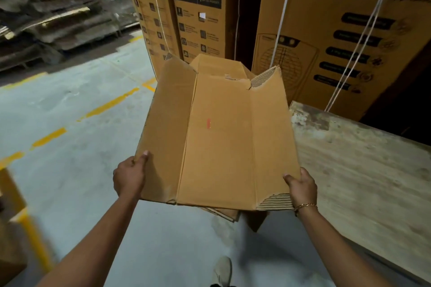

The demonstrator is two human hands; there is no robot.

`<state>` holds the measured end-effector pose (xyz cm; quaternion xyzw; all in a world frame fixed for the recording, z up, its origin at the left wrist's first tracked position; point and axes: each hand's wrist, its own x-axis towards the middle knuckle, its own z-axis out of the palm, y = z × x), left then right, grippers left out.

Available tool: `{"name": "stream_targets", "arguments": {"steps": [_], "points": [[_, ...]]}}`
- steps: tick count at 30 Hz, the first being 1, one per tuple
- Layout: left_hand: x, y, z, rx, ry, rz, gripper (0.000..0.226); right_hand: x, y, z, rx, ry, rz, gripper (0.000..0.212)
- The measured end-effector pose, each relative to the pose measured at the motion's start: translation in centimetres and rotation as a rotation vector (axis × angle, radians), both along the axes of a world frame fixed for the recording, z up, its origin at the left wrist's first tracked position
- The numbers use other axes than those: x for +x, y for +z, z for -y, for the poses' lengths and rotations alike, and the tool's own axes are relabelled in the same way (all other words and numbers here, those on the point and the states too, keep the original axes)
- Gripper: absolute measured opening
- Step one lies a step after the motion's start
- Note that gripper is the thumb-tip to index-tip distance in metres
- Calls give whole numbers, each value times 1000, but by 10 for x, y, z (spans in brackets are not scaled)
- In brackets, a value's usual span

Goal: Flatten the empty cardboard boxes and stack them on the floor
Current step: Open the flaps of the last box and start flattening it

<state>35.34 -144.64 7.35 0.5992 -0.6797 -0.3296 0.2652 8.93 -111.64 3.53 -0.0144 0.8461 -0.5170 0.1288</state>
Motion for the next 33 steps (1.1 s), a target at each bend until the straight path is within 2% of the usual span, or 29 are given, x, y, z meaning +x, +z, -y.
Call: {"name": "stream_targets", "arguments": {"steps": [9, 15, 18, 21, 25, 30, 33], "points": [[-52, -35, 146, -4, -22, 110, 60, -21, -44, 144, 87, -52, 82, 30], [-92, -78, 226, 87, -113, 153, 68, -27, -75, 198, 181, -91, 135, 22], [-123, -105, 257, 142, -190, 164, 65, -29, -93, 220, 220, -178, 131, 32], [-154, -138, 281, 171, -261, 186, 62, -34, -113, 241, 281, -254, 159, 45], [-174, -181, 299, 222, -322, 216, 64, -36, -145, 253, 299, -328, 222, 47], [-186, -234, 309, 289, -347, 220, 64, -45, -189, 247, 327, -324, 262, 49], [-197, -282, 315, 306, -364, 214, 60, -52, -231, 247, 363, -339, 248, 62]]}}
